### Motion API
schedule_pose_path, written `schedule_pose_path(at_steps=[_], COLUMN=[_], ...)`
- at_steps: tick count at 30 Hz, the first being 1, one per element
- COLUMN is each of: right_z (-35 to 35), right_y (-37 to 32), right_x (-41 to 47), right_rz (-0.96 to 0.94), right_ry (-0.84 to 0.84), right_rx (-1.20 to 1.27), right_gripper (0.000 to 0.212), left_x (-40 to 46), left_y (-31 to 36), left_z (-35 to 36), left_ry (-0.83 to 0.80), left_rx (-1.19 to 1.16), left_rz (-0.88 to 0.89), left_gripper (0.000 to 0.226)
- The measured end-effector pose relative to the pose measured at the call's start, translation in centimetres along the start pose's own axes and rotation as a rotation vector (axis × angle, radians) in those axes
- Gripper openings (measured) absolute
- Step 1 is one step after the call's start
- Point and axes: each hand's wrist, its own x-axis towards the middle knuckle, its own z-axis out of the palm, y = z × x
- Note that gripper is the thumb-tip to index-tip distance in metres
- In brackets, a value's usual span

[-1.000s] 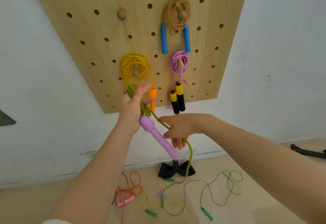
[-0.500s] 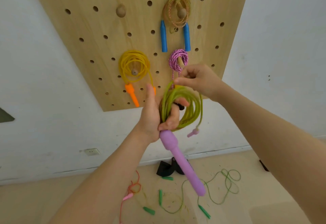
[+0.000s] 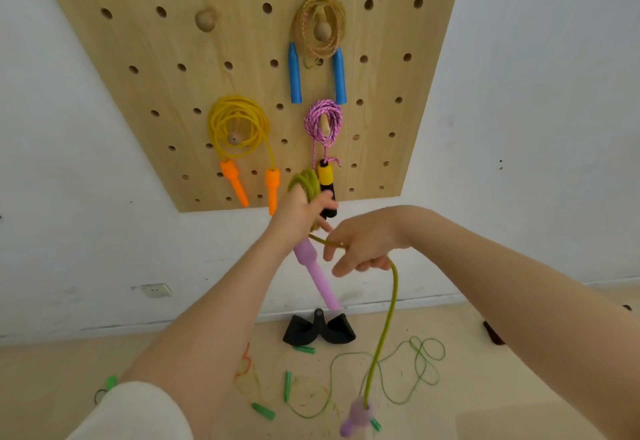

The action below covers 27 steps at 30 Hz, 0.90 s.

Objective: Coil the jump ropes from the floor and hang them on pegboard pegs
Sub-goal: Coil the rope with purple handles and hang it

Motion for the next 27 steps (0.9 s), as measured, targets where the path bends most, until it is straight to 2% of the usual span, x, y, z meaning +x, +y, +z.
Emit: schedule_pose_path(at_steps=[2,5,7,9,11,12,15,16,18,20,21,23,25,27], right_z=[-1.1,-2.4,-2.9,-3.1,-2.9,-2.8,-2.0,-1.7,-0.6,0.8,1.4,2.6,3.4,3.6], right_y=[1.0,3.1,4.3,5.3,6.5,7.1,8.8,9.2,9.8,10.2,10.2,9.8,9.0,7.6], right_x=[-1.6,-3.7,-4.6,-4.7,-4.4,-4.3,-4.3,-4.1,-3.0,-1.7,-1.2,-0.5,-0.1,-0.1], right_rz=[-0.175,-0.320,-0.358,-0.356,-0.328,-0.344,-0.475,-0.494,-0.461,-0.354,-0.293,-0.207,-0.189,-0.197], right_ry=[0.231,0.457,0.536,0.651,0.742,0.746,0.618,0.592,0.557,0.500,0.477,0.430,0.352,0.234], right_rx=[-0.038,0.126,0.210,0.203,0.176,0.240,0.726,0.777,0.703,0.606,0.455,0.091,0.101,0.134], right_gripper=[0.010,0.017,0.024,0.038,0.045,0.042,0.028,0.027,0.034,0.040,0.039,0.026,0.022,0.032], left_x=[-1.1,-3.1,-3.6,-3.6,-3.7,-3.8,-4.9,-5.2,-5.5,-5.0,-4.5,-3.7,-3.2,-2.9], left_y=[-0.4,1.2,2.8,3.8,4.5,4.5,4.8,4.8,5.1,5.1,5.0,4.2,3.1,2.3], left_z=[1.6,3.1,3.7,3.9,3.8,3.6,3.4,3.7,4.2,4.4,4.3,3.6,3.2,3.4], left_ry=[-0.081,-0.312,-0.470,-0.543,-0.598,-0.635,-0.781,-0.785,-0.648,-0.371,-0.204,0.098,0.214,0.272], left_rx=[0.093,-0.249,-0.433,-0.454,-0.428,-0.453,-0.653,-0.740,-0.919,-1.081,-1.125,-1.060,-0.909,-0.708], left_rz=[0.002,-0.053,-0.109,-0.148,-0.156,-0.144,-0.044,0.005,0.102,0.155,0.154,0.119,0.079,0.055], left_gripper=[0.021,0.065,0.080,0.069,0.043,0.035,0.034,0.033,0.030,0.028,0.024,0.011,0.014,0.008])
